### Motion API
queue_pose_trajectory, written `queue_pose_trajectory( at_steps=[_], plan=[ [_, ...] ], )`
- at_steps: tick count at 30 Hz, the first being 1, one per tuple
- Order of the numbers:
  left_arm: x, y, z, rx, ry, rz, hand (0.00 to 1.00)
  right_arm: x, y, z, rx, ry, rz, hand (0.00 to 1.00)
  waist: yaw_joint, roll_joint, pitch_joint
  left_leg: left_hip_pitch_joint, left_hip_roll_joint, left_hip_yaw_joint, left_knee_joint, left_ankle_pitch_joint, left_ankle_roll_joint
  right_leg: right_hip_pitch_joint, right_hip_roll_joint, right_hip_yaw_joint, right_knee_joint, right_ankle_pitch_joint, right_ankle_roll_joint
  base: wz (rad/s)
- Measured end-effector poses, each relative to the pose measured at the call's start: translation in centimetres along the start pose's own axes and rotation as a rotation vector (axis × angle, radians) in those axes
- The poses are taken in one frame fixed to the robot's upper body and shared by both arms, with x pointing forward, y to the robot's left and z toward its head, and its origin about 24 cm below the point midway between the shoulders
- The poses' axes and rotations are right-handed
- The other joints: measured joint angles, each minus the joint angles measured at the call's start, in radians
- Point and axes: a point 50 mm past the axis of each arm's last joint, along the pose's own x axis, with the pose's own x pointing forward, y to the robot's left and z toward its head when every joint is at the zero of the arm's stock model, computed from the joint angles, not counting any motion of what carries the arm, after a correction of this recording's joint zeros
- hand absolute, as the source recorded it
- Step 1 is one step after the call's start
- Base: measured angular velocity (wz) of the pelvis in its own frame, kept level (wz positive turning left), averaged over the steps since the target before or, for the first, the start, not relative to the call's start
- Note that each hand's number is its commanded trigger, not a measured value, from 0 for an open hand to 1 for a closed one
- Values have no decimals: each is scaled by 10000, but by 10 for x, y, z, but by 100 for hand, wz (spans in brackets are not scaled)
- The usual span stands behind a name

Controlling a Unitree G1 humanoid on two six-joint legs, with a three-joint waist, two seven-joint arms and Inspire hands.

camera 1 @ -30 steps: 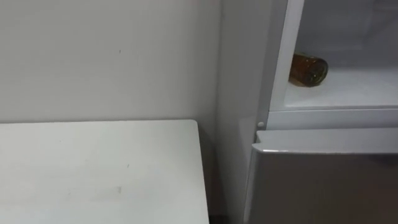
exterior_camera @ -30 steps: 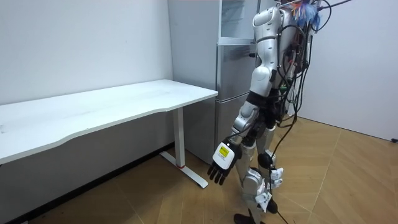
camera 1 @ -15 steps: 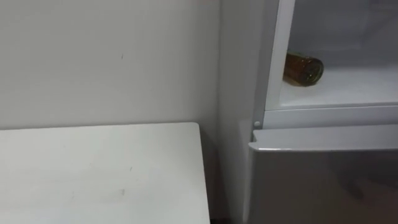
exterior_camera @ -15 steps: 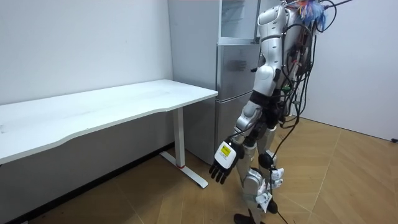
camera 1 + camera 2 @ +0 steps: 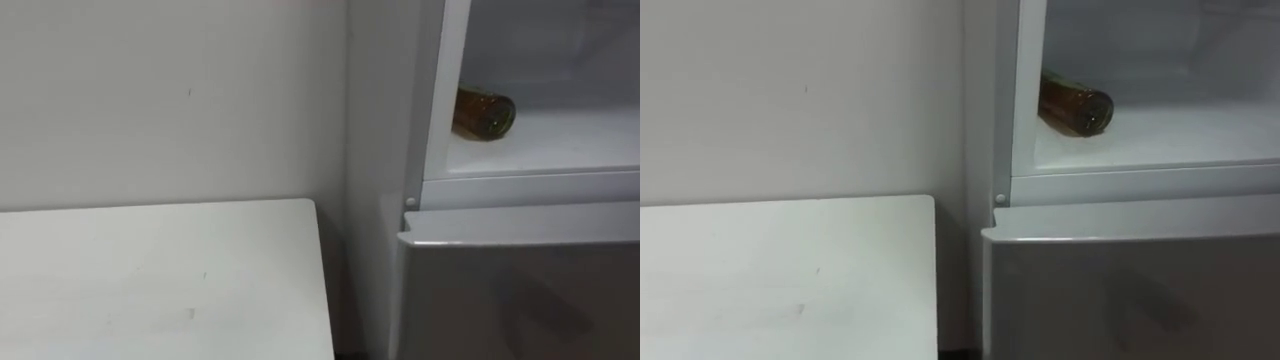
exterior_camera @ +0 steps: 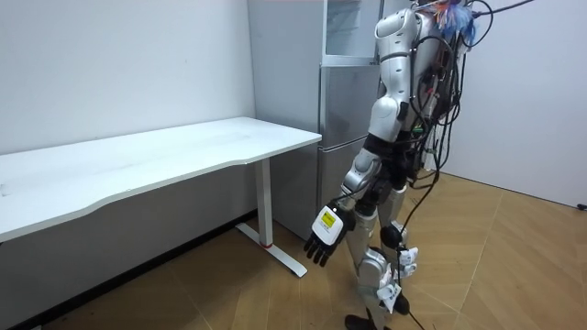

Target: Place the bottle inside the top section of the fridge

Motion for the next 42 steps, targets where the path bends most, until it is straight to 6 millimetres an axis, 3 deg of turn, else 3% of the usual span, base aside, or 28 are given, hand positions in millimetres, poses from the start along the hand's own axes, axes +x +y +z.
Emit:
queue_pose_trajectory(
  at_steps=[11,17,28,36,42],
  plan=[
    [-1,-3,-6,40,343,-199,0,-10,-30,-72,-3002,2887,942,0,27,85,35,70,11,-73,4,-9,-12,94,49,38,-155,-21,-16,1],
    [1,-4,-3,574,457,-405,0,-20,-33,-95,-3594,4497,2624,0,50,105,37,111,23,-56,-9,-10,-11,84,19,135,-142,-24,-21,-3],
    [3,-6,0,785,738,-466,0,-30,1,-100,-4403,5241,5523,0,32,-11,52,128,14,-100,6,-10,-10,127,40,71,-148,-24,-21,0],
    [4,-6,4,1035,818,-591,0,-30,4,-100,-4066,5635,5802,0,15,-104,86,67,7,-80,19,-10,-11,114,43,55,-153,-24,-21,0],
    [7,-2,14,871,615,-516,0,-21,4,-93,-3045,5705,5369,0,-49,-191,54,16,13,-77,17,-10,-10,52,-27,81,-157,-28,-15,0]
  ],
)
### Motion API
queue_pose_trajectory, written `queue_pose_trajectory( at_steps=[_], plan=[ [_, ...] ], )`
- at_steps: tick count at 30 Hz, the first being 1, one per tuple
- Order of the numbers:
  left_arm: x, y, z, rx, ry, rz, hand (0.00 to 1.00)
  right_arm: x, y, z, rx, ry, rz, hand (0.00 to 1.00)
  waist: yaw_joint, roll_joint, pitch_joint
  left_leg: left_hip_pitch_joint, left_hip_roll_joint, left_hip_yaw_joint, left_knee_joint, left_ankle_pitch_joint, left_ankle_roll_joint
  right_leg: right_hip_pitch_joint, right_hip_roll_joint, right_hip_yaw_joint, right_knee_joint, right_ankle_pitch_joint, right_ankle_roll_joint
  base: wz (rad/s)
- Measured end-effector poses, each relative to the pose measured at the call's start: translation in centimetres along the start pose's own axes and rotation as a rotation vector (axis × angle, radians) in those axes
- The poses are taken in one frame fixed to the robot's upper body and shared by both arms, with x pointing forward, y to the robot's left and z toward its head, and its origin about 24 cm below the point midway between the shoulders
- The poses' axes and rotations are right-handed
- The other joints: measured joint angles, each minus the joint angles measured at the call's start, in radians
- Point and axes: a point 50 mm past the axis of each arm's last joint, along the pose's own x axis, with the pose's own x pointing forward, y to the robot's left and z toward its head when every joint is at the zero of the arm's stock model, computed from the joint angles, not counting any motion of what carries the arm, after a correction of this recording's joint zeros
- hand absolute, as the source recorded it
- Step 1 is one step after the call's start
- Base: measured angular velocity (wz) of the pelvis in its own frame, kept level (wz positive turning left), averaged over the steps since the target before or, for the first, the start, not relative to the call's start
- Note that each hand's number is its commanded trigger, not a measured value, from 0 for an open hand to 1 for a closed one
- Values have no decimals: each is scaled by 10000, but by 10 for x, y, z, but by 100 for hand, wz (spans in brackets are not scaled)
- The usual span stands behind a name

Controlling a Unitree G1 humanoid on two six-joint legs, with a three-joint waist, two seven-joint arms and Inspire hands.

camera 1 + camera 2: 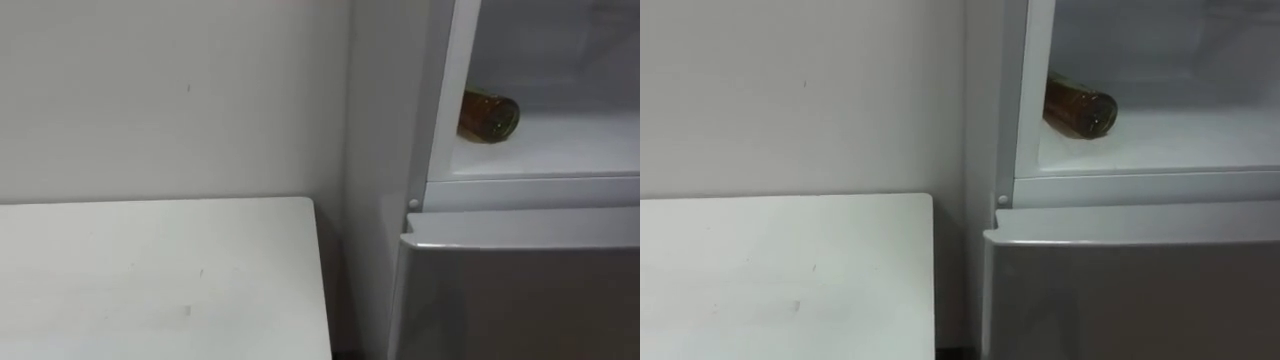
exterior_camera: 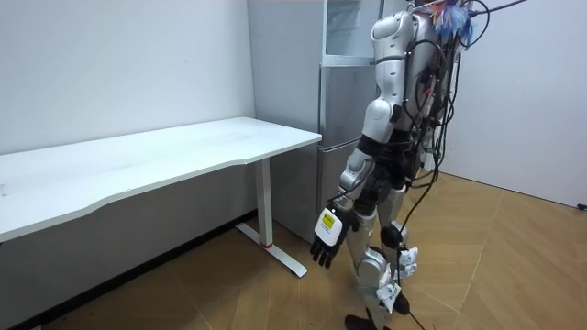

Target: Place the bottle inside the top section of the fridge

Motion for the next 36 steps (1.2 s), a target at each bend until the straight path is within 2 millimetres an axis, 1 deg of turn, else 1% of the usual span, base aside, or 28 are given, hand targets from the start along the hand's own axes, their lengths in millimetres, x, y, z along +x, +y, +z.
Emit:
queue_pose_trajectory(
  at_steps=[1,2,4,5,6,7,8,9,11,12,15,17,18,19,20,21,22,24,27,28,29,30,33,36],
  plan=[
    [0,2,2,-110,-83,60,0,0,-3,5,429,-168,-133,0,-33,-28,-7,68,-1,7,0,0,0,12,-4,11,14,-3,5,-4],
    [0,3,3,-200,-182,130,0,1,-5,11,855,-392,-233,0,-52,-58,21,153,1,67,-16,1,0,63,-2,63,28,-3,5,-8],
    [0,5,5,-282,-312,206,0,1,-8,21,1541,-794,-336,0,-182,-86,27,174,1,93,-9,1,0,87,-2,80,19,-3,5,-6],
    [0,6,6,-284,-360,234,0,0,-8,28,2095,-1116,-303,0,-259,-115,47,168,1,96,-9,1,0,63,2,112,21,-3,5,0],
    [0,6,6,-282,-378,242,0,0,-9,31,2304,-1251,-279,0,-274,-132,56,163,2,97,-8,1,0,47,8,136,20,-4,6,-4],
    [0,7,9,-277,-480,261,0,-1,-9,37,2660,-1511,-229,0,-367,-161,68,144,2,98,-11,1,0,26,12,155,15,-17,6,0],
    [0,7,10,-268,-578,272,0,-1,-10,44,2895,-1797,-227,0,-477,-183,67,129,4,97,-22,-2,1,7,19,169,34,-33,8,0],
    [0,8,11,-267,-621,279,0,-2,-11,48,2981,-1976,-229,0,-511,-182,67,124,4,97,-30,-6,5,-3,39,187,43,-34,8,-6],
    [0,10,14,-289,-835,352,0,-6,-16,66,3575,-2764,-326,0,-562,-179,55,125,9,112,-55,-26,2,-146,99,344,191,-34,5,-18],
    [-1,11,12,-315,-843,399,0,-8,-21,72,4020,-3087,-438,0,-568,-184,48,129,7,116,-54,-26,2,-145,98,366,219,-31,3,-12],
    [-1,15,13,-520,-980,550,0,-14,-31,83,5139,-3678,-731,0,-610,-225,11,153,4,162,-51,-26,2,-147,95,408,245,-33,2,0],
    [-2,18,11,-675,-1010,721,0,-23,-41,102,6399,-4611,-880,0,-841,-229,7,156,3,213,-51,-26,2,-134,97,446,238,-34,4,-3],
    [-2,19,9,-686,-991,757,0,-28,-48,108,7045,-5005,-962,0,-850,-241,1,169,0,261,-51,-26,2,-115,99,472,243,-34,4,-6],
    [-3,19,9,-698,-1009,779,0,-29,-51,111,7347,-5159,-1013,0,-851,-255,-9,175,-4,283,-51,-26,2,-112,100,485,247,-35,3,-9],
    [-3,19,9,-743,-1047,853,0,-33,-57,115,8018,-5385,-1141,0,-883,-302,-20,183,-7,348,-51,-25,2,-116,106,522,265,-37,1,-7],
    [-3,19,9,-771,-1063,917,0,-37,-61,120,8684,-5554,-1258,0,-906,-343,-14,181,-3,375,-51,-25,1,-116,116,569,290,-40,-3,-6],
    [-3,20,9,-771,-1071,934,0,-39,-64,122,8994,-5648,-1324,0,-922,-355,-9,176,-3,381,-52,-25,1,-118,116,578,310,-41,-5,-4],
    [-4,20,6,-763,-1021,943,0,-52,-70,140,9961,-6325,-1322,0,-1096,-370,-2,150,-4,384,-52,-26,2,-223,113,606,323,-50,-3,-2],
    [-5,21,10,-758,-1307,1019,0,-66,-76,155,10859,-7042,-1202,0,-1296,-394,-2,76,8,394,-53,-29,7,-331,118,649,347,-84,1,0],
    [-6,21,7,-754,-1285,1033,0,-72,-81,161,11210,-7263,-1273,0,-1323,-409,-12,87,3,394,-54,-29,8,-331,117,650,362,-85,1,0],
    [-6,21,7,-779,-1288,1042,0,-77,-86,167,11413,-7465,-1437,0,-1331,-415,-17,110,2,391,-55,-29,8,-308,112,572,360,-84,0,0],
    [-6,22,8,-781,-1296,1057,0,-80,-88,169,11509,-7565,-1541,0,-1336,-416,-19,115,2,391,-55,-29,8,-303,109,554,360,-84,0,0],
    [-7,21,6,-809,-1261,1151,0,-96,-99,179,12125,-8162,-1995,0,-1322,-392,-33,119,-12,398,-57,-28,6,-300,133,550,383,-73,-14,0],
    [-7,22,5,-794,-1218,1238,0,-111,-100,191,12196,-8779,-2204,0,-1353,-356,-31,99,-21,402,-58,-27,4,-305,152,552,405,-73,-17,0]
  ],
)
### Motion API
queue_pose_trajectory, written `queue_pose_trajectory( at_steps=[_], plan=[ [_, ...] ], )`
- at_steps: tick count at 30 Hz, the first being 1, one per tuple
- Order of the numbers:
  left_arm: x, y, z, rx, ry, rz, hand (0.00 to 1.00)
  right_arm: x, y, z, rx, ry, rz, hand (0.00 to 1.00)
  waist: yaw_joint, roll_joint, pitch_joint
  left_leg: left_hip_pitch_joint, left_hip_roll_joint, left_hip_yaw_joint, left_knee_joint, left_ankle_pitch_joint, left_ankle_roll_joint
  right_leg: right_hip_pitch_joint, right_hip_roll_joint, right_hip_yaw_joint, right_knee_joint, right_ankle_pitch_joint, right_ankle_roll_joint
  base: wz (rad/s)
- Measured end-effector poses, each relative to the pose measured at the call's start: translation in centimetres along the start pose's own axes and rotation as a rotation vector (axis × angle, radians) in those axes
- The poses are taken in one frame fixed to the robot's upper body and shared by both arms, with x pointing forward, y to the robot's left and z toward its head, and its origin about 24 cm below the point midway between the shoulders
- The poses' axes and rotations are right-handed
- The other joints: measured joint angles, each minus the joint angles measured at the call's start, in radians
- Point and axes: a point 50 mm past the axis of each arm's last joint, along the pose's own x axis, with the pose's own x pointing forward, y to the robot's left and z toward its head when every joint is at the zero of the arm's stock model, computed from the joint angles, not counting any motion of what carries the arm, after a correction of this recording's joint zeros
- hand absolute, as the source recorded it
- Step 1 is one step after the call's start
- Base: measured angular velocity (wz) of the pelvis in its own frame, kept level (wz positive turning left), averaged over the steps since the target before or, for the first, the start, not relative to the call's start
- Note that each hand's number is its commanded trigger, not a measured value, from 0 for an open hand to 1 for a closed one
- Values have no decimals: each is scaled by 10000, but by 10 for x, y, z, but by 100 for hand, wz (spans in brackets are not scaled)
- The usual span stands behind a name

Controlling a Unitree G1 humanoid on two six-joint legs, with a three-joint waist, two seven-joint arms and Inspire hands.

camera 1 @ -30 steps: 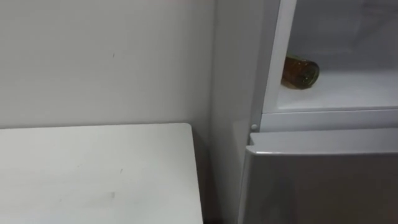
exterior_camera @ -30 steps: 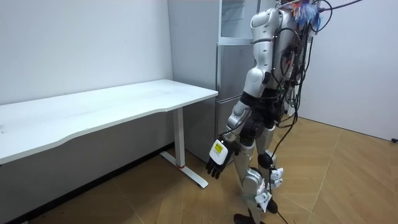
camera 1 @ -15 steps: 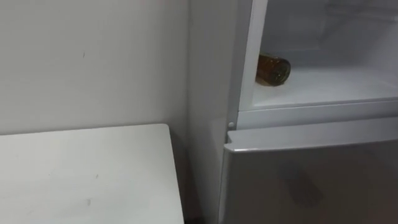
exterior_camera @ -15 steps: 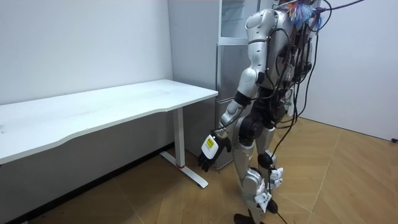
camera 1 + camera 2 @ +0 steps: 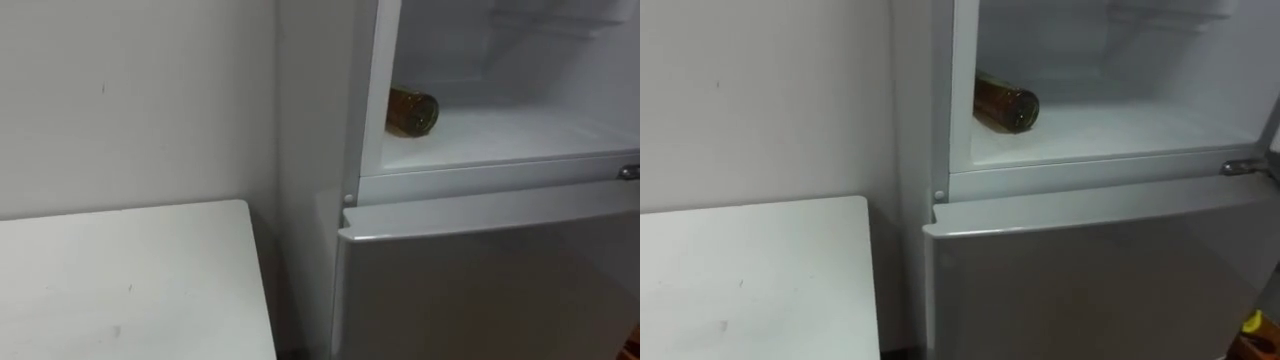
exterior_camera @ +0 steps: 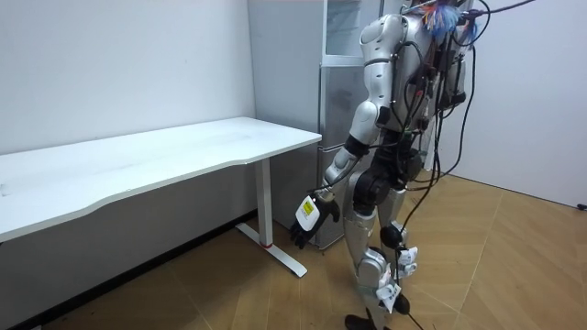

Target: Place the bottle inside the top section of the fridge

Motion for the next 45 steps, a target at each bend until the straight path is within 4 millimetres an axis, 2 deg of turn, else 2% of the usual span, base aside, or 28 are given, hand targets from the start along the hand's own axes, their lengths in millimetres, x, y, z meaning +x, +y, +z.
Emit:
queue_pose_trajectory(
  at_steps=[7,11,20,28,45],
  plan=[
    [-1,-1,-3,104,120,-28,0,-12,22,22,696,-785,125,0,34,50,-5,-134,-12,-4,-2,0,-2,-59,2,-10,-23,0,-2,0],
    [-1,-1,-4,134,202,-38,0,-22,35,33,1124,-1208,552,0,30,172,-85,-339,-24,-10,16,2,0,-320,-5,1,11,10,-6,0],
    [-2,-4,-12,107,421,-182,0,-39,53,53,1271,-2573,1578,0,15,180,-56,-335,17,-13,36,4,-5,-317,9,-14,57,15,-15,0],
    [-3,-5,-17,192,590,-216,0,-41,53,56,957,-3021,1115,0,28,104,-5,-314,-17,-44,32,0,-2,-351,-10,-26,-16,-28,-13,0],
    [-3,-11,-14,38,379,-257,0,-47,53,69,751,-3868,198,0,-80,164,-21,-429,-30,-48,22,5,-5,-350,-21,-92,44,-27,-12,0]
  ],
)
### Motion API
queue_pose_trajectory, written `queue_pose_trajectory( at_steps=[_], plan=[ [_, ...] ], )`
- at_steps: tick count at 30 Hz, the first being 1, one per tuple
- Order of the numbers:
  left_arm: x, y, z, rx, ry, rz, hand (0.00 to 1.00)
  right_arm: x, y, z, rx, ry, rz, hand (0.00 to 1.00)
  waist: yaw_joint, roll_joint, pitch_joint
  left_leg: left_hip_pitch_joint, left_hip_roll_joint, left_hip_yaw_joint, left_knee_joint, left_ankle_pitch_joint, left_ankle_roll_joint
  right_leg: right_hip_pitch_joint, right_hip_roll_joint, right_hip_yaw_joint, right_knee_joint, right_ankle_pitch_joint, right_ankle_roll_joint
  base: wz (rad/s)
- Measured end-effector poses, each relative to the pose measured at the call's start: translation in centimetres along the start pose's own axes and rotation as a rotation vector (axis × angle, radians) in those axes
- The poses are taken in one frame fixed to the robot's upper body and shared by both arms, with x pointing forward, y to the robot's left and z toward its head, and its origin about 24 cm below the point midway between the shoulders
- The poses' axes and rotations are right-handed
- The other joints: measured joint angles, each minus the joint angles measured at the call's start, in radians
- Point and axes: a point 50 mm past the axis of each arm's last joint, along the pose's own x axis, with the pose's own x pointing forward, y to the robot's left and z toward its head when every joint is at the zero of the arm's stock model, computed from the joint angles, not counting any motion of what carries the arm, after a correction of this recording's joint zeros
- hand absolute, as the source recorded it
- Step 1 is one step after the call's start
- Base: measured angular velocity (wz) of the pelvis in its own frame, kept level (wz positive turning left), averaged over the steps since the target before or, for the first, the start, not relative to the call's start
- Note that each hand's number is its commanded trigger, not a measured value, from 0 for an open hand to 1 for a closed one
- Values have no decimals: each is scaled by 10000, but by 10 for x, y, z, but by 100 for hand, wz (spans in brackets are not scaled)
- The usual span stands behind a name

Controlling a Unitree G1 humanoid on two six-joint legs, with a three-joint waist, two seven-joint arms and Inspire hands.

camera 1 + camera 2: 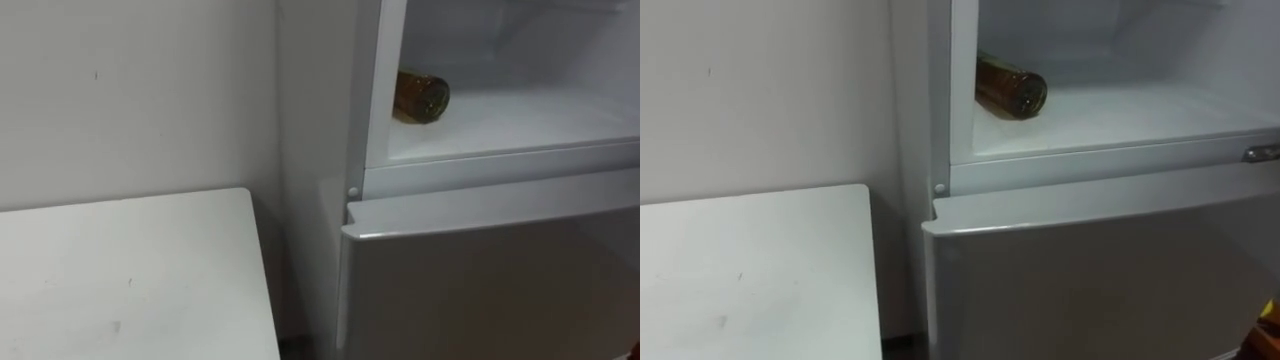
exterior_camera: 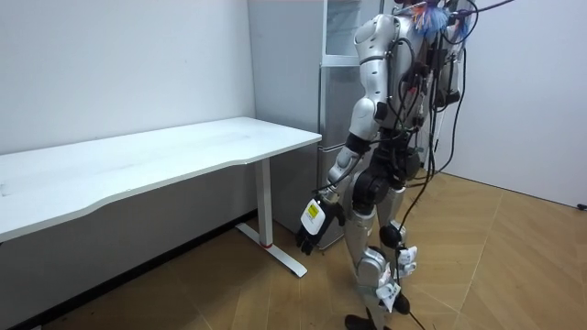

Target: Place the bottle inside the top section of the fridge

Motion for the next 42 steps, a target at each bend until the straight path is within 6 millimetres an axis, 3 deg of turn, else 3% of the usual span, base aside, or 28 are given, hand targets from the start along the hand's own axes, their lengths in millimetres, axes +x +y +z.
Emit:
queue_pose_trajectory(
  at_steps=[13,19,27,29,38,42],
  plan=[
    [0,2,-5,-251,245,30,0,-1,1,-2,-311,50,142,0,196,-46,27,155,-37,13,27,2,3,-12,-42,81,95,-96,17,0],
    [1,0,1,-169,92,-48,0,-6,5,-3,-1528,-811,537,0,333,-89,65,143,-41,124,24,4,5,-159,-46,192,247,-107,4,-9],
    [4,-4,13,345,-341,-275,0,-27,17,-15,-2696,-1244,2058,0,472,-67,80,146,-24,278,31,4,5,-209,-36,250,310,-94,-11,-6],
    [4,-4,15,399,-390,-289,0,-33,22,-19,-2886,-1318,2549,0,661,-53,75,132,-17,283,30,3,4,-290,-32,254,281,-90,-15,-5],
    [4,-6,5,450,41,-375,0,-50,36,-25,-2970,-1110,4387,0,1132,105,12,126,-16,250,23,4,4,-259,-36,216,284,-87,-18,1],
    [3,-6,3,454,103,-390,0,-50,38,-25,-2963,-1081,4664,0,1185,96,14,130,2,207,27,4,3,-169,-42,86,276,-86,-18,9]
  ],
)
